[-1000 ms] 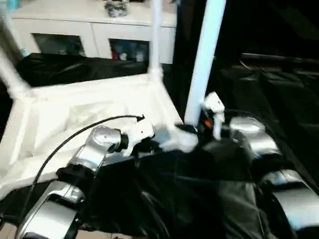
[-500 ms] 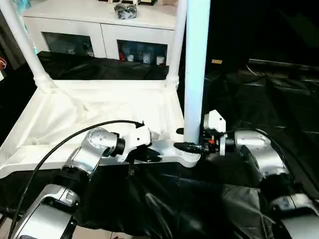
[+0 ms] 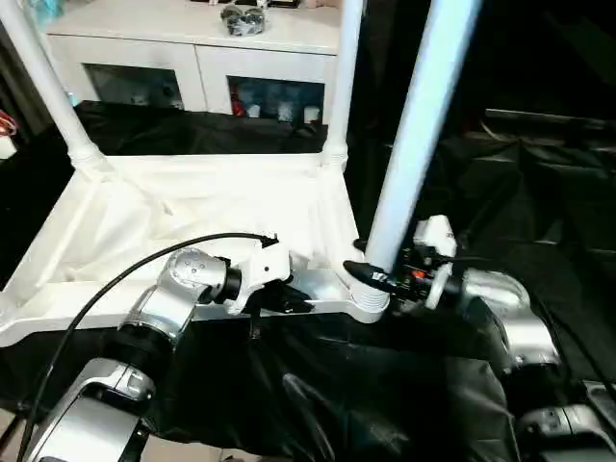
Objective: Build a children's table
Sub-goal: Insert table leg to table base
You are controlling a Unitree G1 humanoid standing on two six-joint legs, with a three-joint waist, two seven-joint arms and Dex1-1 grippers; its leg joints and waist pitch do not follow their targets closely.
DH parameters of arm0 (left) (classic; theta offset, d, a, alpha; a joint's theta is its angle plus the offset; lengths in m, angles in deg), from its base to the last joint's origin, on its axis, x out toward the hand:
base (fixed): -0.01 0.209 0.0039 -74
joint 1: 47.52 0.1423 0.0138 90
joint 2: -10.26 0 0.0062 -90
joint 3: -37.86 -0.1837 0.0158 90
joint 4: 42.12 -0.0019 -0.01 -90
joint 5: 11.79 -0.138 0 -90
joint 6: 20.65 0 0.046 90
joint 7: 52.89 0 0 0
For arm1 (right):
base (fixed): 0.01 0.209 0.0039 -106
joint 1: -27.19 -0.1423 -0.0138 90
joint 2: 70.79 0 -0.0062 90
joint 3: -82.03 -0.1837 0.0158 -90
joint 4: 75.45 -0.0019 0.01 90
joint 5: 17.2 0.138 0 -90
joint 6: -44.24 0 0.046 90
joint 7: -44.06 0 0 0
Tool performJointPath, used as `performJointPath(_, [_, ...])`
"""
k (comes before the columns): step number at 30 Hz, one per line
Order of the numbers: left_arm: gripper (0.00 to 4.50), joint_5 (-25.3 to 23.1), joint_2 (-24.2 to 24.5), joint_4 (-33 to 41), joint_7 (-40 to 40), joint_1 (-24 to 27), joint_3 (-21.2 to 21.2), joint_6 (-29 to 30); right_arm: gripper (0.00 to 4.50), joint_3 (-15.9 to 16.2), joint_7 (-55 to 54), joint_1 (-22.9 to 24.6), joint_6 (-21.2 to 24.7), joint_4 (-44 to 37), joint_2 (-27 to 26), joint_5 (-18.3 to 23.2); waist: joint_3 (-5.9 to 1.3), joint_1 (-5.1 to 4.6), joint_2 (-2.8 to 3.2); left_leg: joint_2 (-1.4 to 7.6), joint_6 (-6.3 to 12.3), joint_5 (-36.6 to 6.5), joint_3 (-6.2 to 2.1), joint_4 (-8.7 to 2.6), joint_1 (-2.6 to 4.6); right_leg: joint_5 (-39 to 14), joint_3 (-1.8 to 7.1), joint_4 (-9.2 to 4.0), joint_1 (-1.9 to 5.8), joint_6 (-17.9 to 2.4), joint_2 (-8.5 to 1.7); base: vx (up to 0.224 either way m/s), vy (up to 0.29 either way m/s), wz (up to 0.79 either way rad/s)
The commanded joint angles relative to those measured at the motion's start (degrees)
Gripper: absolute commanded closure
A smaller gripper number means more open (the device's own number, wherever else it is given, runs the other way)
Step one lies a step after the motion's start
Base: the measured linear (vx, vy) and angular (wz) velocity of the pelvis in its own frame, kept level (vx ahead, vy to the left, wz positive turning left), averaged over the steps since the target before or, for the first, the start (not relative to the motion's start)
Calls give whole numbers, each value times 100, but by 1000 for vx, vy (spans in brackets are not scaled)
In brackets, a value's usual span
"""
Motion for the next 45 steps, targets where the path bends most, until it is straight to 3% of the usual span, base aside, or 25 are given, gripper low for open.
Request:
performJointPath(1, [450, 342, -43, 307, 127, -85, 321, -175, 262, 197, -102, 488, 397, 401, 78, -310, -232, -5, 53, 140, 167, -1607, -2, -392, -45, -1747, 279, -482, 268, -974, -304, 0, 0, 0])
performJointPath(13, [450, 346, -32, 299, 248, -65, 351, -160, 262, -22, -456, 980, 497, -80, 95, -28, -231, 5, 63, 143, 178, -1604, -11, -401, -49, -1796, 282, -499, 266, -933, -315, 0, 0, 0])
performJointPath(19, [450, 292, -20, 283, 207, -84, 290, -208, 262, 386, -584, 1089, 533, -367, 261, -448, -239, 12, 81, 129, 226, -1342, -2, -378, -79, -1485, 282, -457, 284, -983, -309, 0, 0, 0])
performJointPath(20, [450, 272, -19, 273, 191, -98, 266, -228, 262, 498, -617, 1023, 510, -326, 310, -603, -238, 6, 137, 126, 207, -1365, -4, -379, -73, -1526, 280, -461, 281, -979, -310, 0, 0, 0])
performJointPath(21, [450, 260, -19, 267, 180, -106, 250, -242, 262, 569, -638, 979, 490, -297, 340, -704, -226, -11, 107, 123, 193, -1454, 4, -381, -68, -1667, 278, -486, 275, -942, -304, 0, 0, 0])
performJointPath(24, [450, 185, -21, 255, 170, -131, 174, -284, 262, 816, -654, 725, 518, -154, 413, -942, -210, -35, 98, 121, 127, -1634, -13, -399, -59, -2057, 273, -515, 265, -825, -304, 0, 0, 0])
performJointPath(29, [450, 118, -19, 257, 161, -117, 103, -310, 262, 1129, -512, 474, 685, -31, 511, -1107, -205, -72, 82, 130, 121, -1761, -21, -407, -37, -2150, 291, -533, 251, -818, -317, 0, 0, 0])
performJointPath(33, [450, 116, 18, 223, 84, -151, 66, -340, 262, 1354, -222, 319, 560, 187, 550, -1149, -211, -106, 49, 132, 154, -1732, -17, -402, -56, -1937, 288, -501, 267, -921, -310, 0, 0, 0])
performJointPath(40, [450, 211, 59, 212, -316, -195, -13, -377, 262, 1447, 202, 278, 317, 414, 501, -1003, -247, -111, 48, 145, 201, -1546, -10, -381, -60, -1467, 289, -445, 290, -1078, -305, 0, 0, 0])
performJointPath(45, [450, 192, 88, 181, -205, -238, 49, -338, 262, 1406, 76, 187, 270, 589, 405, -946, -255, -107, -38, 145, 276, -1351, 9, -362, -70, -1178, 284, -398, 299, -1192, -307, 0, 0, 0])
